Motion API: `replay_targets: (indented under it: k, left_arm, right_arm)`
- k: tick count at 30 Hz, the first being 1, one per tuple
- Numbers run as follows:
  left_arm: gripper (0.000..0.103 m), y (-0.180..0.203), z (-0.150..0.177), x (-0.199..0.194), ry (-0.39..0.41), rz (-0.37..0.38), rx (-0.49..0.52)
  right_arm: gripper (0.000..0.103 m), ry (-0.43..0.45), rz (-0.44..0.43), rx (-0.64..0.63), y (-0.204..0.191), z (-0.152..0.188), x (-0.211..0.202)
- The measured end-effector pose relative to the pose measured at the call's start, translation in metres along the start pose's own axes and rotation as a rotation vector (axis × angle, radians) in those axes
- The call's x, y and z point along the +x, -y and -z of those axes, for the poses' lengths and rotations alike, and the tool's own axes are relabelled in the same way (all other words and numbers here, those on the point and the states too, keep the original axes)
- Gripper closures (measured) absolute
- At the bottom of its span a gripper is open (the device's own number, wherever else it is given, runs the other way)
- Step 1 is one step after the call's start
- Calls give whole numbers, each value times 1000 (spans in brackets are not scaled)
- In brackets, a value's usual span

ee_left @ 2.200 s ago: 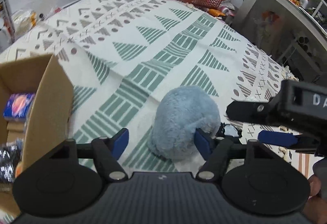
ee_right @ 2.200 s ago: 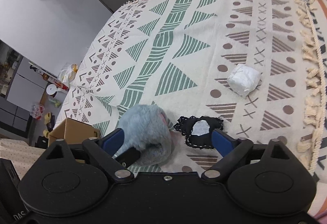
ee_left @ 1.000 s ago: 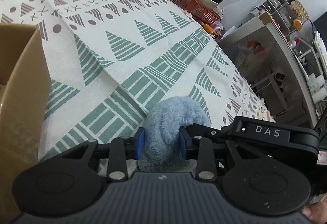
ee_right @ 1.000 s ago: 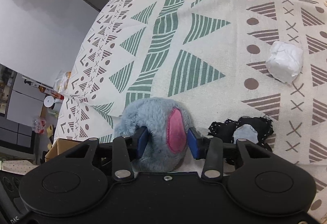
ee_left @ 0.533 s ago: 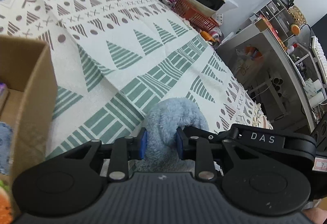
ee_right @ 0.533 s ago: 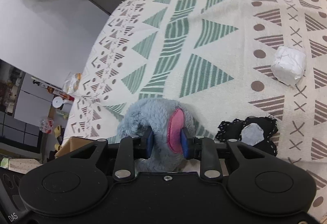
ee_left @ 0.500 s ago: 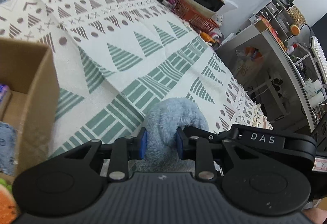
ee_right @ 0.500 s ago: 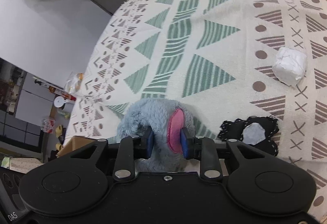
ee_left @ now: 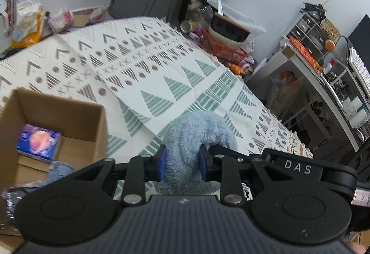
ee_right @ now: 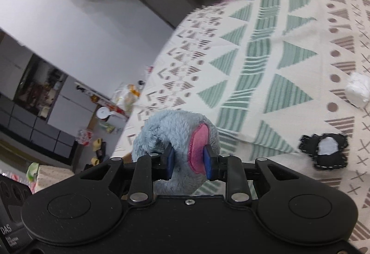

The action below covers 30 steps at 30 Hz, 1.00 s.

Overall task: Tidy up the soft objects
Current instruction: 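Carry the grey plush with both grippers into the box and open them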

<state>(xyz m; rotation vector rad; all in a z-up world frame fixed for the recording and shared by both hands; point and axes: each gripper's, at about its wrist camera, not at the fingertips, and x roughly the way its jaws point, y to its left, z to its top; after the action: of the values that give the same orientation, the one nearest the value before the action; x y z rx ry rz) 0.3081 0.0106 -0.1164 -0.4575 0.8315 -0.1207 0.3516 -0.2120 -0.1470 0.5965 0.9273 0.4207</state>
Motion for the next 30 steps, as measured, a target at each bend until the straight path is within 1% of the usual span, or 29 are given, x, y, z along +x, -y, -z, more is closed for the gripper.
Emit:
replay_targets:
  k: [5,11,15,18,25,30]
  left_arm:
    - [76,-3,-4,-26,38,-27,1]
    - [76,-14,-7,-51,63,-56,-36]
    - [76,-22,-10,-65,86,-79,-39]
    - [76,-32,-13,-72,96,-79,-49]
    - [76,-56,-18,-85,108,-89,-63]
    - [76,-78,-17,-85,100,-94,-96]
  right_arm:
    - [78,13,-59,-39,-19,5,-6]
    - [78,12,-117,-77,-38,13,-7]
    - [78,21,-158,-93,-48,18,-2]
    - [78,26,-179,-114,-57,23,2]
    - [78,25,-204,-161,-78,33,12]
    - [78,11,-193,-199,-91,43,25]
